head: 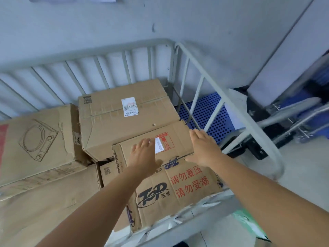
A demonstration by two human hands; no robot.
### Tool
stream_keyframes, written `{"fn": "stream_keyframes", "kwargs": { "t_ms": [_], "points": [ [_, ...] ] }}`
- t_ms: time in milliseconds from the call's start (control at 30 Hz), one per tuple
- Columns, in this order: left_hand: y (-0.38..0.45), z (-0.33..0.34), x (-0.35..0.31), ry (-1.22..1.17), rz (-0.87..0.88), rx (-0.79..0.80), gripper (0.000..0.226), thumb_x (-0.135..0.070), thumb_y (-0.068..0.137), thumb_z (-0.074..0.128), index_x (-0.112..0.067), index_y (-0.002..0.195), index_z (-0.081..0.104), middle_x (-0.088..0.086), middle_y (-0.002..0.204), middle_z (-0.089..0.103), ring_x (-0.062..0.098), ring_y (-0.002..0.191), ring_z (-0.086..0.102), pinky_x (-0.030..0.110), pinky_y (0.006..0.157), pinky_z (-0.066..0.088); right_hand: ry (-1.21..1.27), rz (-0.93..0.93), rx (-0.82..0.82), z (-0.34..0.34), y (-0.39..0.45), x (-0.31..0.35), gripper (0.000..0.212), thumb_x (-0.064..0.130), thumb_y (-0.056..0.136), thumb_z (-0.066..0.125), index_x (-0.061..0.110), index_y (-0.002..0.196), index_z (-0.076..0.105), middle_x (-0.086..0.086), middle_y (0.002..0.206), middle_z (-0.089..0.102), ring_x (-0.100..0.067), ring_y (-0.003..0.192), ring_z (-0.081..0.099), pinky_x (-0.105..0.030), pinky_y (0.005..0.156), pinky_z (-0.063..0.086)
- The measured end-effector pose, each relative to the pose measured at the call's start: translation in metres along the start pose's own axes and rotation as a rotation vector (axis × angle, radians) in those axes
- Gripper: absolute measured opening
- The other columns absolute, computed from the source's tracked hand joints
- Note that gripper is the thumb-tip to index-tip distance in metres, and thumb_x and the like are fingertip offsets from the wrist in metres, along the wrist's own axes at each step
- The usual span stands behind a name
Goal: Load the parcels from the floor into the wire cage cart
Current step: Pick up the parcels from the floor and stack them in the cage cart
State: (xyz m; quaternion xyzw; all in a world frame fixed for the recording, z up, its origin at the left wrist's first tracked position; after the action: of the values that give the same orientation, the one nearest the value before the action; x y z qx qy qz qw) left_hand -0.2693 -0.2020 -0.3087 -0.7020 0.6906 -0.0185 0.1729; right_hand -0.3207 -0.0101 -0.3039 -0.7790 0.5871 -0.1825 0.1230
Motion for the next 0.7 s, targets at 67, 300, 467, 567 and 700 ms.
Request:
{"fn": "stream_keyframes", "kwargs": {
  "t_ms": [67,300,467,567,700],
  "points": [
    [-0.013,-0.019,-0.014,0.016,0.072,-0.027,0.085,-0.047,0.088,0.06,-0.016,0.152,0.012,0.002,0.158,0.021,0.021,0.146,0.018,0.038,0.118,0.014,0.026,0.049,-0.072,-0.012,-0.025,0.001,0.104,0.05,0.083,0.068,0.013,0.155,0.002,-0.004,0.162,0.005,-0.025,0.15,0.0,-0.045,0.12,0.01],
    [-0.067,-0.065,-0.07,0.078,0.329,-0.114,0.085,-0.049,0.089,0.057,-0.015,0.153,0.013,0.004,0.157,0.024,0.024,0.145,0.02,0.04,0.119,0.016,0.094,0.27,-0.286,-0.04,-0.138,-0.004,0.097,0.049,0.086,0.064,0.012,0.154,0.005,-0.007,0.161,0.01,-0.025,0.148,0.007,-0.043,0.12,0.013],
    [-0.11,-0.075,-0.124,0.099,0.529,-0.121,0.081,-0.048,0.092,0.052,-0.016,0.153,0.01,0.003,0.158,0.02,0.022,0.146,0.019,0.04,0.12,0.016,0.171,0.441,-0.359,-0.033,-0.221,-0.016,0.098,0.047,0.086,0.063,0.013,0.155,0.002,-0.005,0.162,0.005,-0.024,0.15,0.003,-0.042,0.121,0.011],
    [-0.134,-0.07,-0.157,0.116,0.633,-0.105,0.08,-0.049,0.093,0.049,-0.015,0.154,0.009,0.002,0.159,0.018,0.021,0.146,0.016,0.039,0.119,0.014,0.241,0.546,-0.395,-0.019,-0.266,-0.028,0.096,0.044,0.087,0.064,0.013,0.155,0.003,-0.004,0.163,0.005,-0.023,0.15,0.002,-0.042,0.12,0.009],
    [-0.164,-0.051,-0.201,0.153,0.775,-0.072,0.081,-0.052,0.092,0.049,-0.014,0.154,0.01,0.001,0.158,0.019,0.021,0.146,0.017,0.039,0.118,0.016,0.279,0.694,-0.426,0.008,-0.326,-0.048,0.097,0.044,0.085,0.064,0.012,0.154,0.005,-0.005,0.162,0.008,-0.024,0.149,0.004,-0.041,0.119,0.012]
  ]
}}
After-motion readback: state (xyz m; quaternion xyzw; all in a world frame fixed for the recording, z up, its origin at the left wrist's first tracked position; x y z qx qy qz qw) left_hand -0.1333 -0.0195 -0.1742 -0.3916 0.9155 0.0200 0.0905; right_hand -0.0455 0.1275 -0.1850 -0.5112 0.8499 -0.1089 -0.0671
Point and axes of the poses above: each hand's wrist, its own y-axis towards the middle knuckle, its own z-axis out of the palm, x = y × z, the point moved 3 cm from there along y, towards the middle knuckle
